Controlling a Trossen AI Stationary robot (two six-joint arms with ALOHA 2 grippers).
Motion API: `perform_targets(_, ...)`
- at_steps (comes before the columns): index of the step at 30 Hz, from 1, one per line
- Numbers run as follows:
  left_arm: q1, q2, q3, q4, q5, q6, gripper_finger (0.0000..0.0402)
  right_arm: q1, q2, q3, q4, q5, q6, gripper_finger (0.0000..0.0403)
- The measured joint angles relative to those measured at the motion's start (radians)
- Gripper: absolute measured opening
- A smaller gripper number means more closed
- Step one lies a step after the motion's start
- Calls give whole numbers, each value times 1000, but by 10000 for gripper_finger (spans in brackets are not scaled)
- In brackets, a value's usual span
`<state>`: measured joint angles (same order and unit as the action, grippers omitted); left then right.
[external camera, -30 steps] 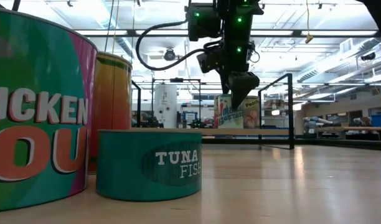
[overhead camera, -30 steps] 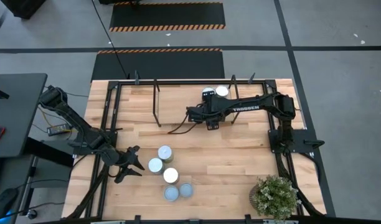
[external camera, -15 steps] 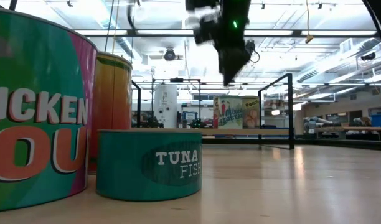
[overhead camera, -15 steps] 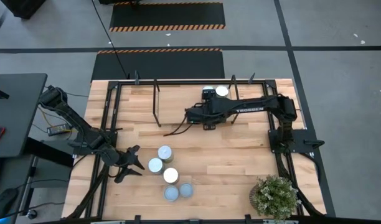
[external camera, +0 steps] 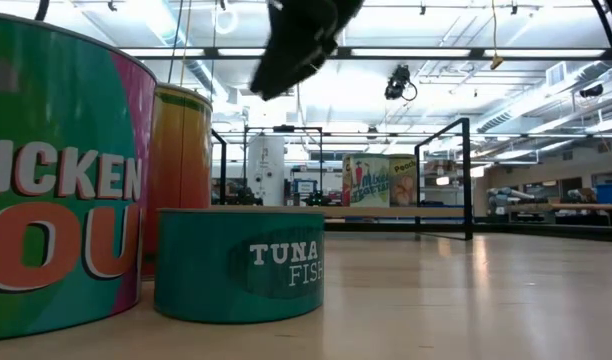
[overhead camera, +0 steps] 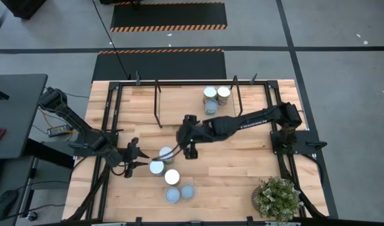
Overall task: Pick and place cans onto a shelf
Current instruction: Put the canned oranges on the shelf
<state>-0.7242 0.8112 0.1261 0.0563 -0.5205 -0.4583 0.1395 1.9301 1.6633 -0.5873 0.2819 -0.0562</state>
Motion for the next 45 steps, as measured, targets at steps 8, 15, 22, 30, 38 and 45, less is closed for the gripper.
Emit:
perform_targets(8,27,0,0,0,1,0,142,-6,50,60,66,-98,-15,398)
perform_targets(15,31,0,0,-8,72,-6,142,-13,211,283,8,-174,-118,398)
perform_targets(22,31,0,0,-10,108,-47,142,2,394,531,-145,-224,-188,399)
perform_targets(30,31,0,0,-10,108,-54,142,24,494,678,-234,-227,-265,399)
perform_targets(38,31,0,0,-8,108,-55,142,23,495,670,-268,-223,-299,399)
perform_targets(45,31,0,0,-7,108,-54,142,9,509,661,-279,-223,-304,399)
